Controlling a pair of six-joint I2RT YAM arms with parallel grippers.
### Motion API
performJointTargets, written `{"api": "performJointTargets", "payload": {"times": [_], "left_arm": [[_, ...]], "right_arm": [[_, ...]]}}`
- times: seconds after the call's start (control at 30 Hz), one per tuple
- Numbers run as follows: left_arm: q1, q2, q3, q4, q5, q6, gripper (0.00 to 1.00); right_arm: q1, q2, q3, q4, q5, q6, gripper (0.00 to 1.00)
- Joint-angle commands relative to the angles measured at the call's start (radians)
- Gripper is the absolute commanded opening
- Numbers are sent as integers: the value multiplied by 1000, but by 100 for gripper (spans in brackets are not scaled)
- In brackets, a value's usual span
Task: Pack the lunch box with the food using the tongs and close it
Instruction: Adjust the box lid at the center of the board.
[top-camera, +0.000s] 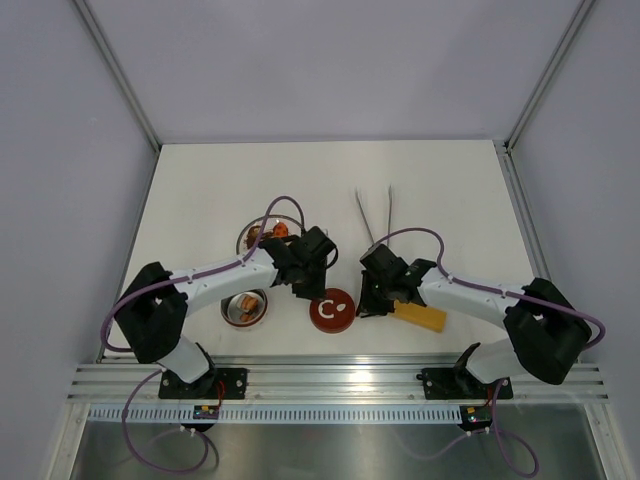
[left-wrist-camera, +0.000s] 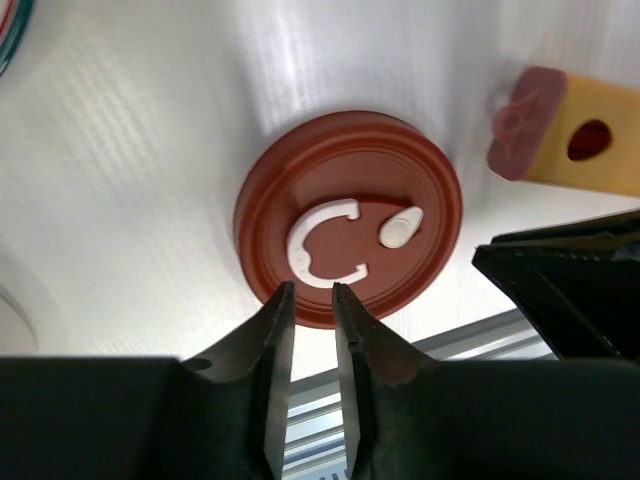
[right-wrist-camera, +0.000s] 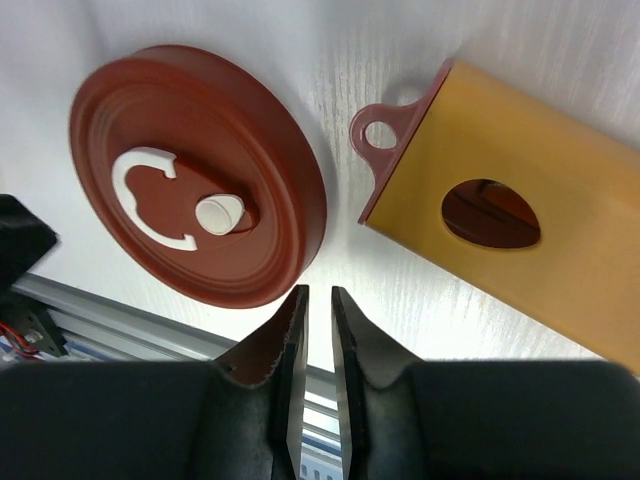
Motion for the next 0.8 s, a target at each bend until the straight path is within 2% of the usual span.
{"api": "performJointTargets", "payload": {"times": [0.0, 0.07, 0.37, 0.63, 0.77], "left_arm": [[23, -44, -43, 43, 11, -4, 19], [37, -54, -66, 45, 11, -2, 10], [48, -21, -66, 51, 82, 19, 9], [51, -13, -67, 57, 85, 11, 15], [56, -11, -67, 60, 89, 5, 24]], "right_arm": [[26, 36, 28, -13, 19, -12, 22], [39, 65, 39, -18, 30, -14, 21], [76, 154, 106, -16, 42, -28, 20], [76, 77, 98, -24, 91, -2, 19], [76, 26, 104, -36, 152, 8, 22]]}}
